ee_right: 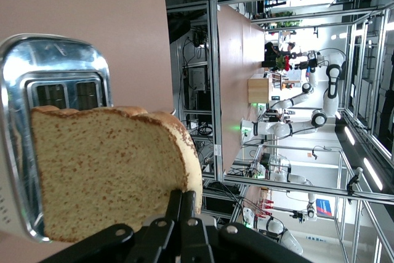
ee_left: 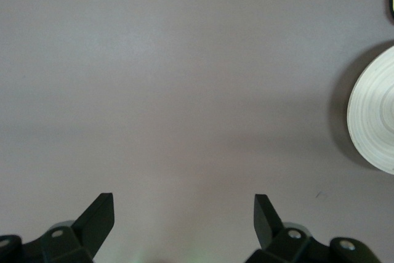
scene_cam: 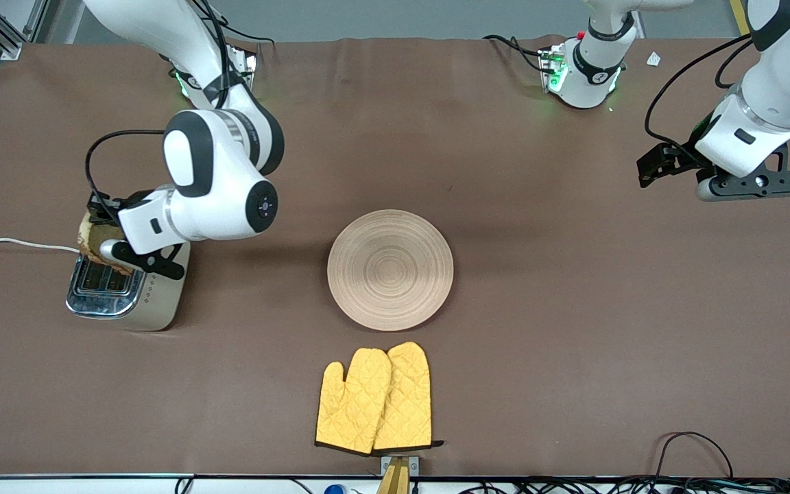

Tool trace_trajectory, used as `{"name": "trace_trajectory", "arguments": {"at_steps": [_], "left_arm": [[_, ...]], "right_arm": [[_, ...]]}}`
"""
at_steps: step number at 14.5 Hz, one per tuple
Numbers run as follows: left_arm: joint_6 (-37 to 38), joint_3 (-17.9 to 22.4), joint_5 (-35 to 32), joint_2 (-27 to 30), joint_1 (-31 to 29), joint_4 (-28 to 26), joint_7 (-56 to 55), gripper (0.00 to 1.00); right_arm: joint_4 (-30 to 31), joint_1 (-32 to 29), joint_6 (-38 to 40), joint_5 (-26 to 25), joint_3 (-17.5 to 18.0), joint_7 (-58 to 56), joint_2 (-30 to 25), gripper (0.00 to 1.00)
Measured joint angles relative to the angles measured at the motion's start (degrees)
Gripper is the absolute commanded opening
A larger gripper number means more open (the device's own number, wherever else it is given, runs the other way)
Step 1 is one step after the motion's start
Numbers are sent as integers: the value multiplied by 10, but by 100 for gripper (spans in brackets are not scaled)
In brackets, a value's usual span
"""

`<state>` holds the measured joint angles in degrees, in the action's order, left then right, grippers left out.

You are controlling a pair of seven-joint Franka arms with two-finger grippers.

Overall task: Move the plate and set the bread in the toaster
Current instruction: 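Lower the bread slice into the toaster slot with the right gripper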

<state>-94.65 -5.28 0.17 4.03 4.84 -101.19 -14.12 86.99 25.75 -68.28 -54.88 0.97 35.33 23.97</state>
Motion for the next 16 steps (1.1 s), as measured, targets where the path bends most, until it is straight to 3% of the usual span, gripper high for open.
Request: {"name": "trace_trajectory", "arguments": {"at_steps": [16], "left_arm": [[0,-1,0,0,3,-1,-50,100]], "right_arm": [[75,-44,-93,-20,0,-1,2,0]]}}
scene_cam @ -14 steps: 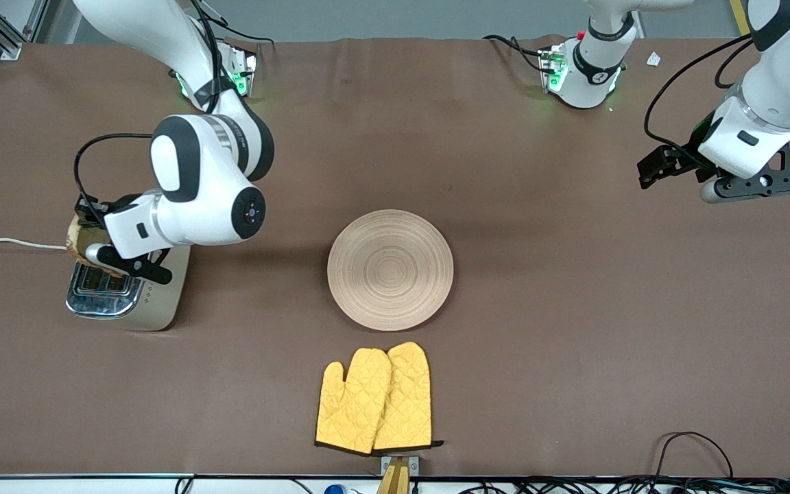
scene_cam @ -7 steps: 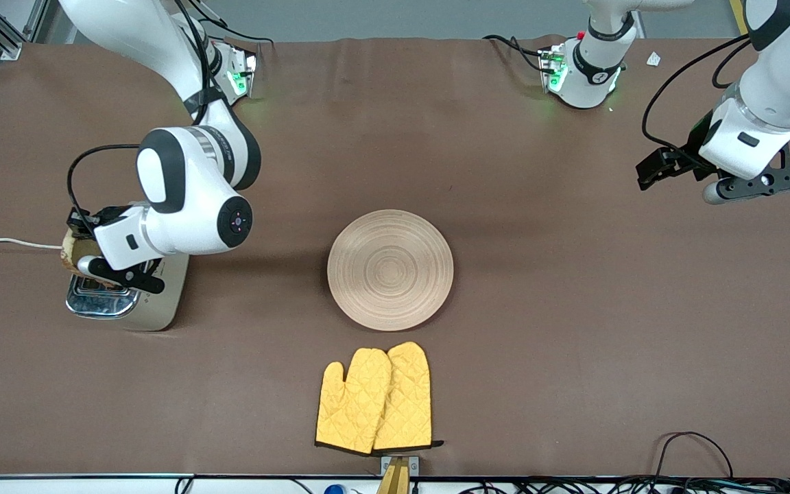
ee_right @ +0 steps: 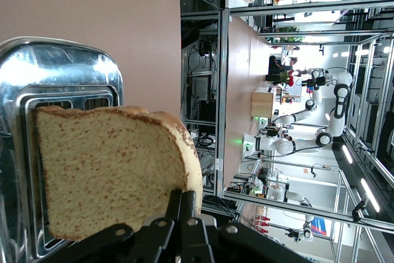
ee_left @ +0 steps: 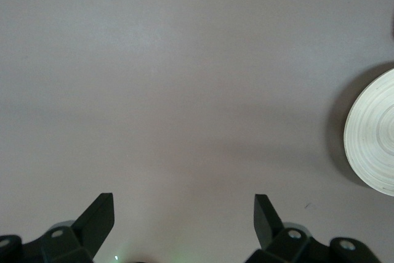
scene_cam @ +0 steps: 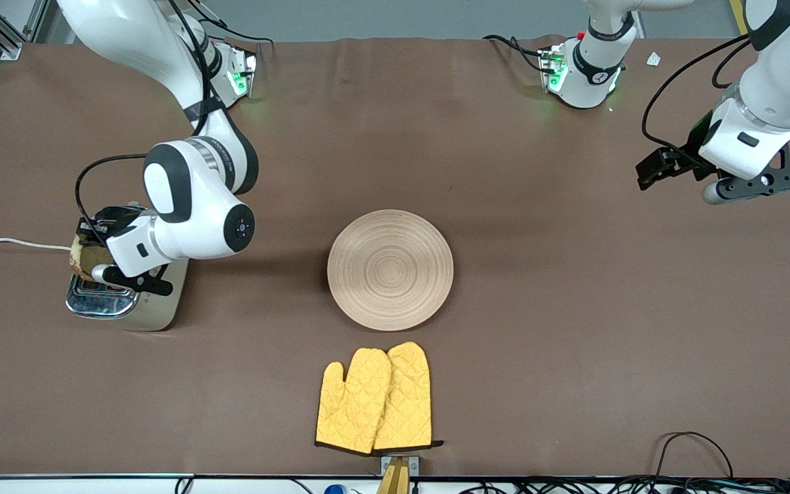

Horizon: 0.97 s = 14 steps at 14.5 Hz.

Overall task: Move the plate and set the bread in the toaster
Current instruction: 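Lower the bread slice into the toaster slot with the right gripper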

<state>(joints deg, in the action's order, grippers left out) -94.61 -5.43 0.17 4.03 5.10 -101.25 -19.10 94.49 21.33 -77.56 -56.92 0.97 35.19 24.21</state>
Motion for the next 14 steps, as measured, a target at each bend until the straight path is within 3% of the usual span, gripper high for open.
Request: {"name": "trace_trajectory", "arguments": {"at_steps": [14], "left_arm": [[0,-31,0,0,0,-8,-10,100]], "right_arm": [[9,-16,-22,-2,0,2,0,0]]}}
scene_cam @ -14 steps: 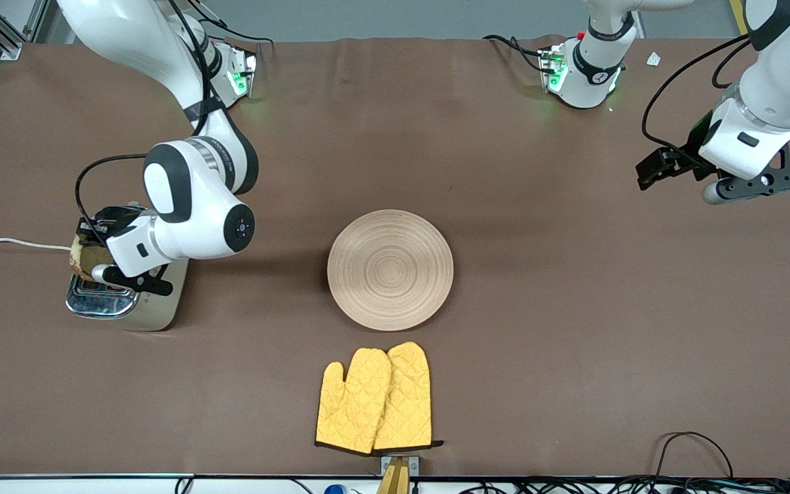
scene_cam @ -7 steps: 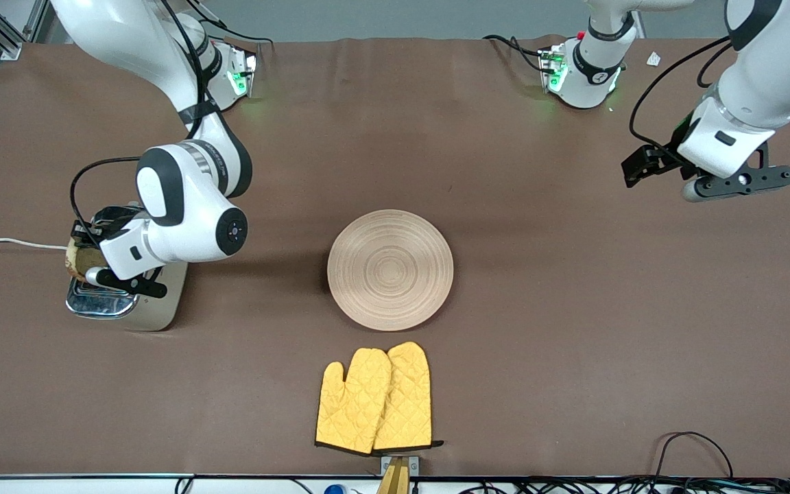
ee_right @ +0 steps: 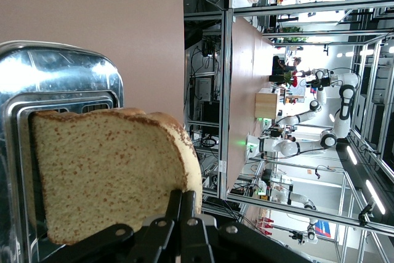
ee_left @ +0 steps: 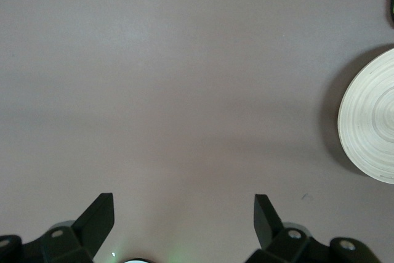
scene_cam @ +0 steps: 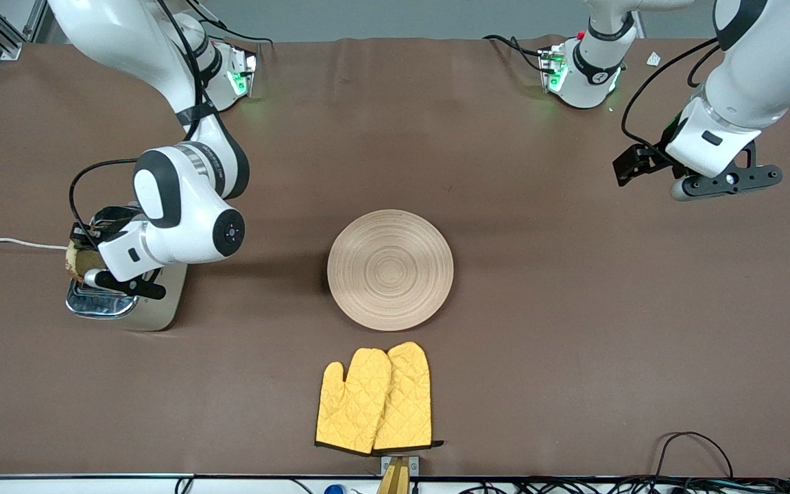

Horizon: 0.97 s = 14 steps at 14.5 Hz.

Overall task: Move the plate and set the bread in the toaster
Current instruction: 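Lower the bread slice into the toaster slot with the right gripper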

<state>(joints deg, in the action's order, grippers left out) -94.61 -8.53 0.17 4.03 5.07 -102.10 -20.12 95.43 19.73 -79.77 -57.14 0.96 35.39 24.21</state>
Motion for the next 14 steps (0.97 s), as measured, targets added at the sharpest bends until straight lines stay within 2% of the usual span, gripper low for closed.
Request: {"name": "trace_trajectory", "arguments": {"at_steps": [14], "left_arm": [[-4,1,0,0,-4,0,0,100]], "right_arm": [[11,-6,-7,0,0,32,0,0]]}}
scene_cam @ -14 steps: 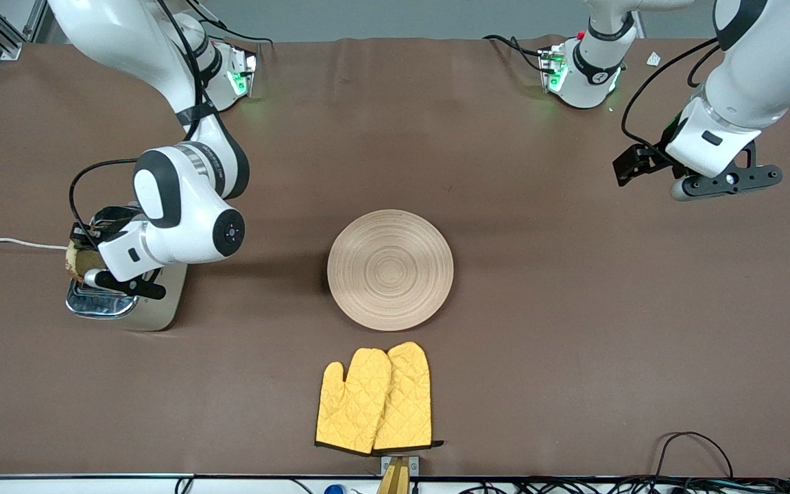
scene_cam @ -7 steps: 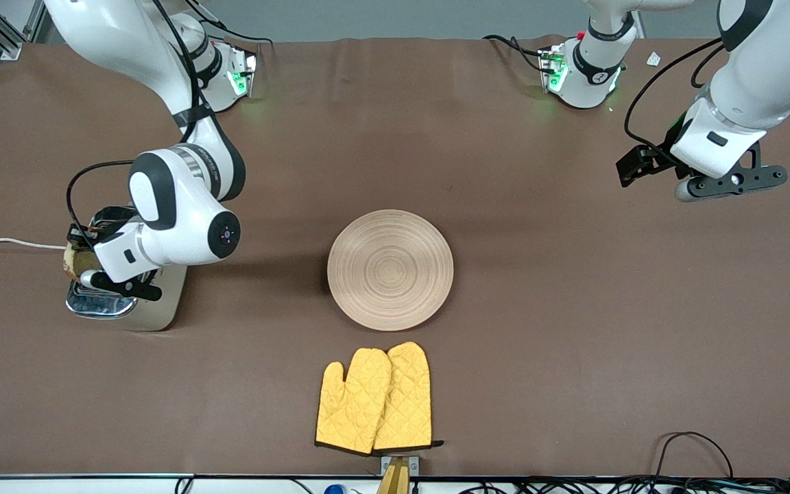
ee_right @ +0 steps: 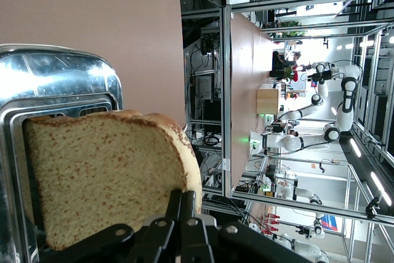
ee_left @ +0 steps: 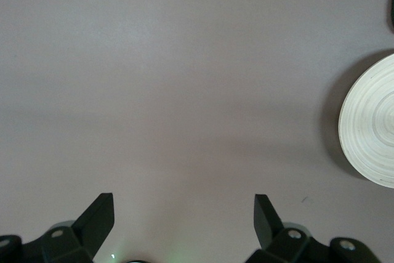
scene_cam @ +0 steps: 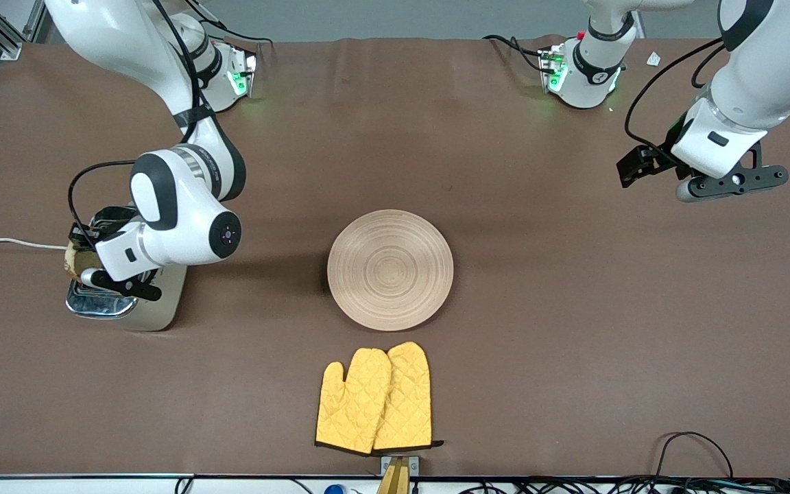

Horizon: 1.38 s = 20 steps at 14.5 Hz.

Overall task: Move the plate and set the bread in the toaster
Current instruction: 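Lower the bread slice into the toaster slot with the right gripper, then open the right gripper and raise it away from the toaster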

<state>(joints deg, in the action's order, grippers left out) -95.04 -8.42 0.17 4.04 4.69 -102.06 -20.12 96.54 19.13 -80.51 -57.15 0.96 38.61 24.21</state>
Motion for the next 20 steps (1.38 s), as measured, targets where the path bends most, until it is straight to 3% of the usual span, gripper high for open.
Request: {"name": "trace_trajectory", "arguments": {"at_steps": [9,10,12,15,17,19,20], "left_arm": [[-4,-2,0,0,4,0,0,100],[-4,-2,0,0,4,0,0,100],[-4,-4,0,0,4,0,0,100],[-4,-8,0,0,5,-1,0,100],[-4,-8,0,0,5,-1,0,100],[-4,-8,0,0,5,-1,0,100],[-4,-8,0,0,5,-1,0,100]], "right_arm": [[23,0,-12,0,1,35,0,2],[23,0,-12,0,1,35,0,10],[23,0,-13,0,1,37,0,37],[23,0,-14,0,1,41,0,60],[23,-1,-15,0,1,44,0,84],[23,-3,-16,0,1,47,0,98],[22,-4,-17,1,1,47,0,100]]}}
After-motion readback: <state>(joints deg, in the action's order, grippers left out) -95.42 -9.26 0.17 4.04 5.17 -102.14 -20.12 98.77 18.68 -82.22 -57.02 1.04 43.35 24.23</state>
